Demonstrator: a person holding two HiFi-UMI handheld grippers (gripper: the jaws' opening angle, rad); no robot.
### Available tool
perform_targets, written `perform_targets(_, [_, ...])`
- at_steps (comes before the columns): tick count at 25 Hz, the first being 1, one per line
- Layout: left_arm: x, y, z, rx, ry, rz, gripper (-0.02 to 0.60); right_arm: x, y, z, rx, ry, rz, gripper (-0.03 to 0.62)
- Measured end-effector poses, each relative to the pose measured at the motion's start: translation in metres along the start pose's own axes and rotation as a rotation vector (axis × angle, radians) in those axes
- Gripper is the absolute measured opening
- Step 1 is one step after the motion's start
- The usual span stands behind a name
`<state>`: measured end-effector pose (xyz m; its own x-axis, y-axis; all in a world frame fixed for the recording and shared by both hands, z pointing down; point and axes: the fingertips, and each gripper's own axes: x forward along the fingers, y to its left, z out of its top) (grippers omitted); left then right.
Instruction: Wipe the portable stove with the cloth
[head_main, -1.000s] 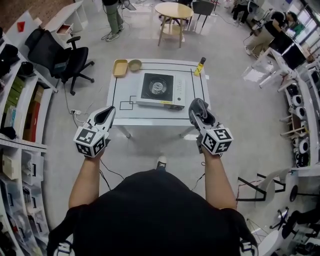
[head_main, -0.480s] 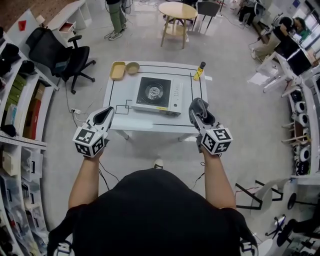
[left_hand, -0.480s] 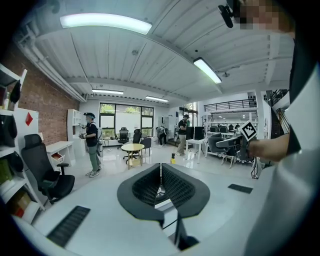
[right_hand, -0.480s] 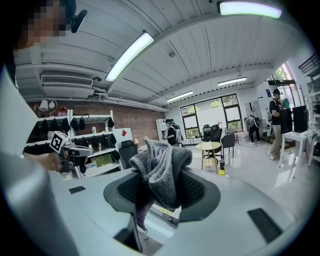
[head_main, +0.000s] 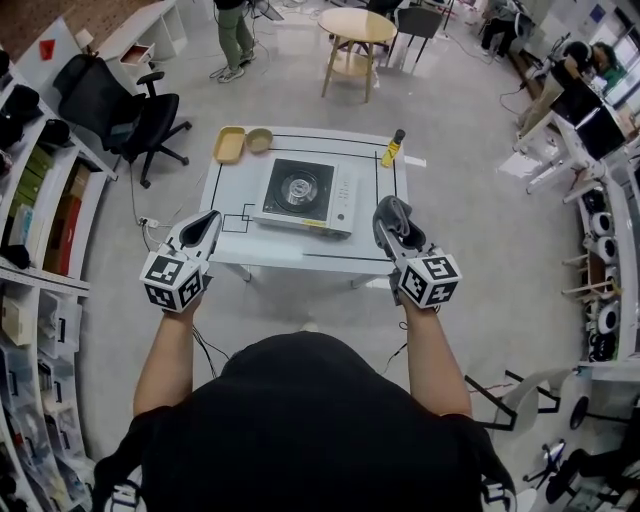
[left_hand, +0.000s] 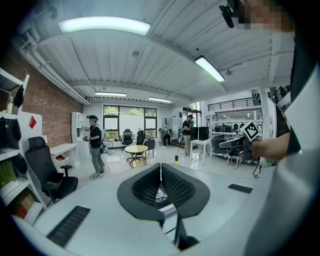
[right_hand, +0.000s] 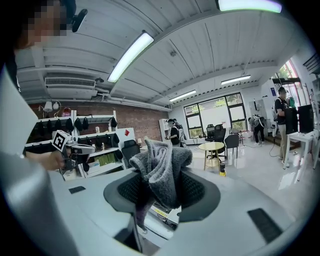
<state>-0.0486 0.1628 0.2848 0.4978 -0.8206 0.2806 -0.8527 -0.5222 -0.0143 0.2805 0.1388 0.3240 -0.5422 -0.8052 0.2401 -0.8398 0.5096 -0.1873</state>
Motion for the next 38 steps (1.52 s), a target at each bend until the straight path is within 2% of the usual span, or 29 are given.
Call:
perform_targets(10, [0.019,-0.004,0.000,-0.006,0.001,0.011,0.028,0.013,-0.018,0.006,0.001,-0.011,0.024,0.198])
perform_targets(21, [0.046,0.020,-0.005,-0.029,0.004,0.000,0.029,0.046,-0.027,0.008,0.000,-0.001,0.023,0.198])
perform_targets(29, [0.073,0.064,0.007,-0.023,-0.017,-0.035,0.028,0.085,-0.027,0.021,-0.011,0.001,-0.011,0.198])
perform_targets(38, [0.098,0.145,0.009,-0.042,-0.018,-0.073,0.028,0.156,-0.007,0.035,-0.016,0.025,-0.040,0.198])
